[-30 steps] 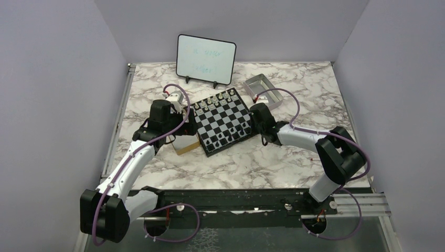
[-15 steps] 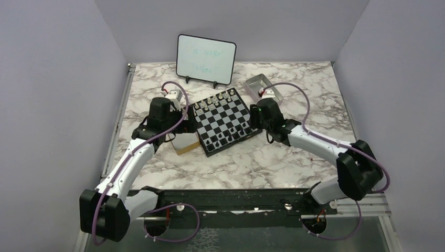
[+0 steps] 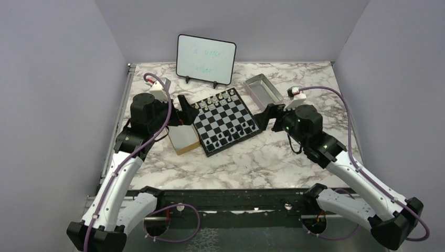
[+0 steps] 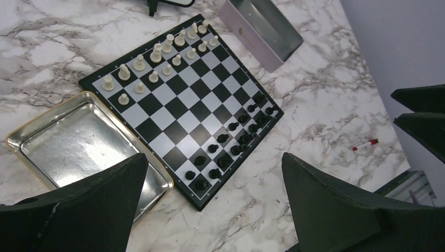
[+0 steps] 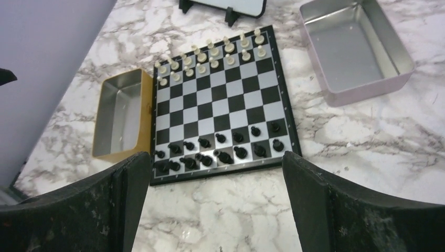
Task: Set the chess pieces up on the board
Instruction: Reset both arms
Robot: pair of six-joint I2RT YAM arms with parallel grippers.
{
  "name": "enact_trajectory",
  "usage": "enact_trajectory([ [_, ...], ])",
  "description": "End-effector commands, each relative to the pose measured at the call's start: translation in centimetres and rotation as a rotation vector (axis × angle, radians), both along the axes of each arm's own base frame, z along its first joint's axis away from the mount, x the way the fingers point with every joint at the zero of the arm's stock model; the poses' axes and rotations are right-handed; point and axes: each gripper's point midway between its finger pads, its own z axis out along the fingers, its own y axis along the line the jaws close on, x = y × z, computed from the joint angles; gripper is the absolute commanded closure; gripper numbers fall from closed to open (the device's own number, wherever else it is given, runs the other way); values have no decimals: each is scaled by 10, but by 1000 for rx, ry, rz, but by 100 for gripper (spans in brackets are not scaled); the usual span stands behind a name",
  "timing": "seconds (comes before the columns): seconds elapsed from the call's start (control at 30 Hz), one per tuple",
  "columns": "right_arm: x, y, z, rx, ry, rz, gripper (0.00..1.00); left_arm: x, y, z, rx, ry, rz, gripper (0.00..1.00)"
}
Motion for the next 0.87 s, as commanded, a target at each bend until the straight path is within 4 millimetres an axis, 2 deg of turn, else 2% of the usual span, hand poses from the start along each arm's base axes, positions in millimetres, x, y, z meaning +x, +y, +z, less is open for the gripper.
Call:
enact_trajectory([
  [0.0,-31,-2,-22,65,130,30,0,-25,-4,15,-83,-18,-21,1],
  [0.1,-44,-3,-26,82,152,61,0,-38,-5,7,-97,-16,-47,1],
  [0.27,-46,-14,-20,106,135,9,0,-52,-10,-4,-124,20,-87,1],
  [0.53,-41,-33,13,80,61,-68,0,-54,-6,4,-115,-19,-71,1],
  [0.67,-41,-39,18,72,44,-88,0,-54,-5,2,-111,-15,-70,1],
  [0.83,-43,-41,13,63,52,-91,0,-54,-4,4,-105,-24,-67,1],
])
